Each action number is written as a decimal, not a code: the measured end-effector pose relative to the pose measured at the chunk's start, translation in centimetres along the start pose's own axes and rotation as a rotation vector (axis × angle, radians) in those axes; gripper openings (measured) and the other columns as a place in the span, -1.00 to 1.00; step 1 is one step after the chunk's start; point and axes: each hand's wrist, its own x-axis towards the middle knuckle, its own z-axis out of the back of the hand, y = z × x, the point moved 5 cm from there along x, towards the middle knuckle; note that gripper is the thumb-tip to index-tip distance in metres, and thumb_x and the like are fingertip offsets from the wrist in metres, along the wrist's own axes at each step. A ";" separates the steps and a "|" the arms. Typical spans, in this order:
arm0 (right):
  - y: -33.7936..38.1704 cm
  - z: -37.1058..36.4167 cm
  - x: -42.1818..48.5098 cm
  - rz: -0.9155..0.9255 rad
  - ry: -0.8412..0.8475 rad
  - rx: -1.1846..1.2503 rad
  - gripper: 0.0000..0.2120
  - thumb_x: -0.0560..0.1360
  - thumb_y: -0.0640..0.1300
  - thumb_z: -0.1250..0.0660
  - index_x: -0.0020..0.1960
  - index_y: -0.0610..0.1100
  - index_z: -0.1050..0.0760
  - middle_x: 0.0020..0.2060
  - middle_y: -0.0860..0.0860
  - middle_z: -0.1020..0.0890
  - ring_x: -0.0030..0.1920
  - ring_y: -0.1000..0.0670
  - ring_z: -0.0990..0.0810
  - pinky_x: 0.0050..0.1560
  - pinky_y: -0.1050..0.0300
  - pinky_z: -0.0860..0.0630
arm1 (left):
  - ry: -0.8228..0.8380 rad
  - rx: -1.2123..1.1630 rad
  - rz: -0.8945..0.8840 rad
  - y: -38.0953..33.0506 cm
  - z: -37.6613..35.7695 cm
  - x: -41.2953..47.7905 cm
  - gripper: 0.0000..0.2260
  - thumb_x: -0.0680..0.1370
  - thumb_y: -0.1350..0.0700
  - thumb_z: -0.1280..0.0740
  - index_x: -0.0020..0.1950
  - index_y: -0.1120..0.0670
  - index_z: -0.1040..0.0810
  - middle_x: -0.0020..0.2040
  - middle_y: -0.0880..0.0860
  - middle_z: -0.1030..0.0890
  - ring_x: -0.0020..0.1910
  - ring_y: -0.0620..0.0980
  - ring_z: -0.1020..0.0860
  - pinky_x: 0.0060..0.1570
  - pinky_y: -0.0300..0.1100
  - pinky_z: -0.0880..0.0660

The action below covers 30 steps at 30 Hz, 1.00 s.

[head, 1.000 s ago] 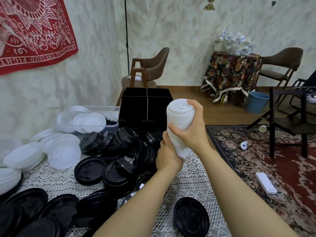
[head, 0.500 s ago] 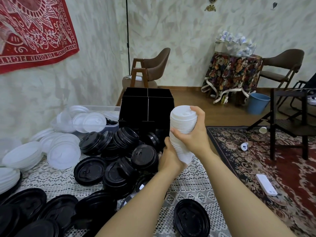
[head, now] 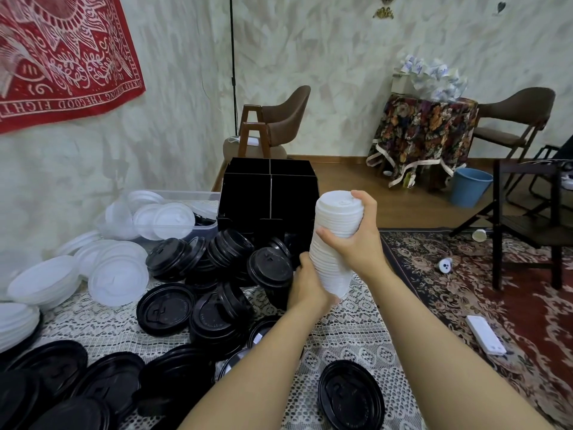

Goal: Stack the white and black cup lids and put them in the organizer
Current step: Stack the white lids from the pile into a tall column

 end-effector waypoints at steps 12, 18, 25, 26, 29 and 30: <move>0.6 -0.2 -1.3 0.068 -0.002 -0.062 -0.23 0.30 -0.14 -0.60 0.17 0.33 -0.13 0.27 0.06 -0.35 0.23 -0.01 -0.43 0.15 0.07 -0.47 | -0.031 0.077 0.006 0.1 -0.2 0.3 -0.31 0.33 0.17 -0.56 0.29 0.07 -0.21 0.11 0.06 -0.54 0.05 0.10 -0.56 -0.18 -0.10 -0.46; 0.4 -0.5 -2.4 0.049 -0.052 -0.065 -0.22 0.28 -0.12 -0.60 0.16 0.34 -0.12 0.28 0.05 -0.36 0.21 -0.02 -0.43 0.04 0.27 -0.39 | -0.004 0.021 0.021 0.5 -0.4 0.5 -0.39 0.35 0.18 -0.54 0.22 0.09 -0.22 0.03 0.03 -0.53 -0.11 0.03 -0.51 -0.32 -0.18 -0.39; 0.0 -0.4 -2.9 -0.015 -0.089 0.002 -0.21 0.32 -0.18 -0.58 0.22 0.28 -0.12 0.28 0.09 -0.33 0.23 0.01 -0.40 0.11 0.21 -0.38 | 0.018 -0.194 0.042 0.5 -1.0 1.1 -0.33 0.25 0.19 -0.53 0.24 0.06 -0.26 0.02 0.03 -0.55 -0.04 0.09 -0.58 -0.13 0.04 -0.62; 0.0 -0.4 -2.8 -0.021 -0.088 0.009 -0.20 0.33 -0.18 -0.58 0.21 0.32 -0.11 0.29 0.09 -0.33 0.24 0.01 -0.41 0.11 0.22 -0.39 | 0.022 -0.226 0.035 0.4 -1.0 1.0 -0.26 0.25 0.21 -0.53 0.31 0.03 -0.22 0.06 0.03 -0.54 0.00 0.08 -0.57 -0.07 0.04 -0.61; 0.0 -0.5 -2.6 -0.041 -0.075 0.032 -0.19 0.32 -0.15 -0.59 0.19 0.39 -0.11 0.32 0.07 -0.32 0.27 -0.01 -0.41 0.18 0.12 -0.45 | 0.025 -0.396 0.018 0.0 -0.9 0.8 -0.18 0.30 0.23 -0.52 0.43 0.03 -0.12 0.16 0.03 -0.50 0.06 0.04 -0.52 -0.13 -0.11 -0.57; 0.1 -0.4 -2.5 -0.047 -0.066 0.041 -0.18 0.31 -0.13 -0.59 0.19 0.41 -0.11 0.33 0.06 -0.32 0.28 -0.01 -0.41 0.21 0.06 -0.47 | 0.019 -0.459 0.025 -0.2 -0.8 0.6 -0.19 0.31 0.21 -0.52 0.42 0.03 -0.13 0.18 0.04 -0.49 0.08 0.05 -0.52 -0.12 -0.12 -0.57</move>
